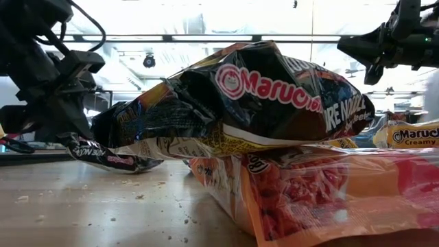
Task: Sort Maruchan noodles
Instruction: Put the black noodle pack into the middle transparent bin
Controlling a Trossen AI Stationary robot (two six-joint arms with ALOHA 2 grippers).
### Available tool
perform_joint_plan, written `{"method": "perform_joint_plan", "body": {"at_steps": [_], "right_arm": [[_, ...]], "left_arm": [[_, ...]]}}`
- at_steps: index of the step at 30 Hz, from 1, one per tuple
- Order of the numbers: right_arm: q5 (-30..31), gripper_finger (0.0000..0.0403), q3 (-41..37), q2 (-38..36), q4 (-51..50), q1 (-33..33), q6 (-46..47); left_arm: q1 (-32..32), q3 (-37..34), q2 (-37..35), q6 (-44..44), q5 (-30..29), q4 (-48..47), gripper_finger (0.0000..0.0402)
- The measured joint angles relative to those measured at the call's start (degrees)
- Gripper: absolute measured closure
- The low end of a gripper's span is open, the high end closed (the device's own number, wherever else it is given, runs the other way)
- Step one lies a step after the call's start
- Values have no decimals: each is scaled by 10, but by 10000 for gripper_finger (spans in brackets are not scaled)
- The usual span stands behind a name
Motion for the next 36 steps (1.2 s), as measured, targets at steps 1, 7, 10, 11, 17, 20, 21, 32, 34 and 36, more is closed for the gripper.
{"method": "perform_joint_plan", "body": {"at_steps": [1, 7, 10, 11, 17, 20, 21, 32, 34, 36], "right_arm": [[0, 380, 0, 0, 0, 0, 0], [0, 380, 0, 0, 0, 0, 0], [0, 380, 0, 0, 0, 0, 0], [0, 380, 0, 0, 0, 0, 0], [0, 380, 0, 0, 0, 0, 0], [0, 380, 0, 0, 0, 0, 0], [0, 380, 0, 0, 0, 0, 0], [0, 380, 0, 0, 0, 0, 0], [0, 380, 0, 0, 0, 0, 0], [0, 380, 0, 0, 0, 0, 0]], "left_arm": [[0, 0, -3, 1, -2, 0, 399], [0, 0, -25, 10, -17, 1, 401], [0, 1, -34, 17, -20, 2, 401], [0, 1, -36, 18, -22, 2, 401], [0, 1, -58, 43, -48, 11, 401], [0, 1, -72, 55, -62, 18, 401], [0, 2, -76, 62, -65, 17, 401], [0, 85, -95, 246, -151, 14, 401], [0, 108, -94, 278, -170, 7, 401], [0, 127, -94, 299, -188, -17, 401]]}}
